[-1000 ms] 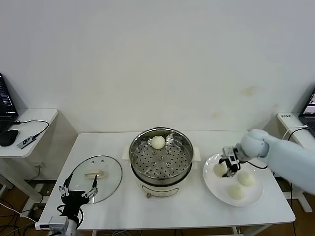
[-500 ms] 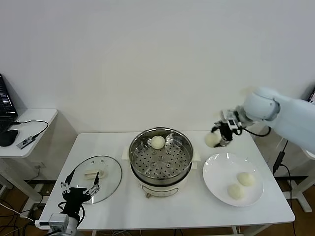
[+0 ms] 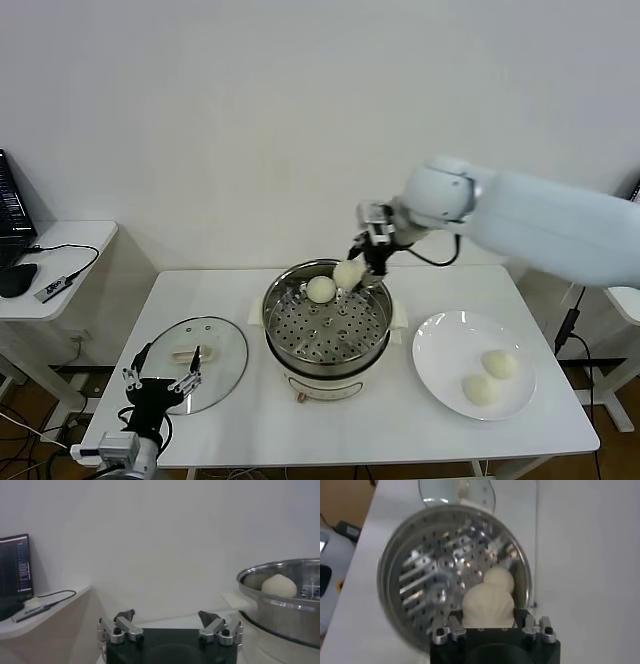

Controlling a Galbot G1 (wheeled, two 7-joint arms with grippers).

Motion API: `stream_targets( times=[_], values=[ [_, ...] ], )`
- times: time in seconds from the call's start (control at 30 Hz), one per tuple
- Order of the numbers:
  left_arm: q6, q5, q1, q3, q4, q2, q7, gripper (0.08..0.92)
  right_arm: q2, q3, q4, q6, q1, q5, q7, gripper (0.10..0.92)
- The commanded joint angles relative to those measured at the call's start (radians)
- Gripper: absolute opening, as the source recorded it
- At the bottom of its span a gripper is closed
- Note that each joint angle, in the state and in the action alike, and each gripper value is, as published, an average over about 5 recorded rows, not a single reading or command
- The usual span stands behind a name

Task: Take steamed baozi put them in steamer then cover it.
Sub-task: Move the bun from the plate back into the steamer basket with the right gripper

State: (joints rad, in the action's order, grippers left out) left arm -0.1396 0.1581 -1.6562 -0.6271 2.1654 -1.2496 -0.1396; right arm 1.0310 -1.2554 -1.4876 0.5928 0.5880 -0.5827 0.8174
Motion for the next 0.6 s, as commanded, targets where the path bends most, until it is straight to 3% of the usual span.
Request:
stream_targets(
  times=[0.03, 0.6],
  values=[
    [0.001, -0.002, 0.000, 0.000, -0.002, -0.002, 0.000, 0.823, 0.168, -0.010, 0.067, 0.071, -0.085, -0.062, -0.072, 0.636],
    [0.006, -0.007, -0.003, 0.000, -0.005, -0.011, 0.000, 0.823, 0.285, -0.008, 0.205, 0.092, -0.166, -0.005, -0.121, 0.637]
  ],
)
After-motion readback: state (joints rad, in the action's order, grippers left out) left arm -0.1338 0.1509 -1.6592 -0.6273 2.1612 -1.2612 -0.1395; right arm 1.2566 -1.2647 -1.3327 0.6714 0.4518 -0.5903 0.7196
